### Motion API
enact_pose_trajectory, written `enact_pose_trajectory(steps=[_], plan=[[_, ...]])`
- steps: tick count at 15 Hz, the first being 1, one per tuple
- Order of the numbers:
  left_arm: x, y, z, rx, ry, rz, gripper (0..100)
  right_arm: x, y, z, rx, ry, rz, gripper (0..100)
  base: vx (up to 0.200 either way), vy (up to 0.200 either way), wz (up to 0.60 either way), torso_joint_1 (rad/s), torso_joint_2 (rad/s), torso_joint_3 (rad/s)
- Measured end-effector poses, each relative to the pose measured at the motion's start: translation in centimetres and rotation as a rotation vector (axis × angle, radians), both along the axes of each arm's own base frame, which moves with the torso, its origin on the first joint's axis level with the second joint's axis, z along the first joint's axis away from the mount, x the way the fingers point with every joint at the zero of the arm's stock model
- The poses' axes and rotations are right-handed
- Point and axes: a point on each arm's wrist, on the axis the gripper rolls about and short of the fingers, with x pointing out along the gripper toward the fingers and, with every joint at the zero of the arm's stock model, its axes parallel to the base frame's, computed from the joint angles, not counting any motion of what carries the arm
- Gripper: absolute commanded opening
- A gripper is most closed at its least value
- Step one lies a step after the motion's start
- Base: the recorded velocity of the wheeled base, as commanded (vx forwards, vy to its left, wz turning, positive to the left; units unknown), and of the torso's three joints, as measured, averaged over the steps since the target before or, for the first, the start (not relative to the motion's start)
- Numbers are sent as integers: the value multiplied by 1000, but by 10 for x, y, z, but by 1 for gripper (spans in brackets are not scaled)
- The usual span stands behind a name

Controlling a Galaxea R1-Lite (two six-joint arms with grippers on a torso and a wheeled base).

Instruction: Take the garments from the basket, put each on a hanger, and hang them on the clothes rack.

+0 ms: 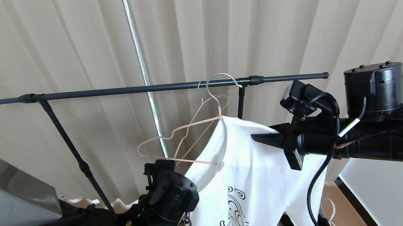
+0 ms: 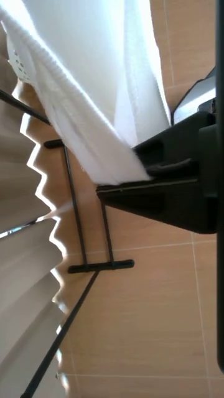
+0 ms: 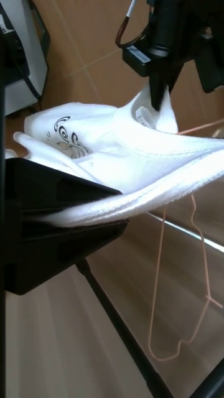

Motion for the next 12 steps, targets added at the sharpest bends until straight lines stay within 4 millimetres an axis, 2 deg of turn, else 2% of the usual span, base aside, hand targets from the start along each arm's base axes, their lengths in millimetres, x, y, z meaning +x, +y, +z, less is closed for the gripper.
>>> enact_pose_trajectory(steps=[7,12], plan=[[25,35,27,-61,-72,145,0,19,-1,-18,50,-21,57,0,0,0,0,0,0,0],[41,52,37,-80,-106,218,0,29,-14,-29,36,-7,44,0,0,0,0,0,0,0]])
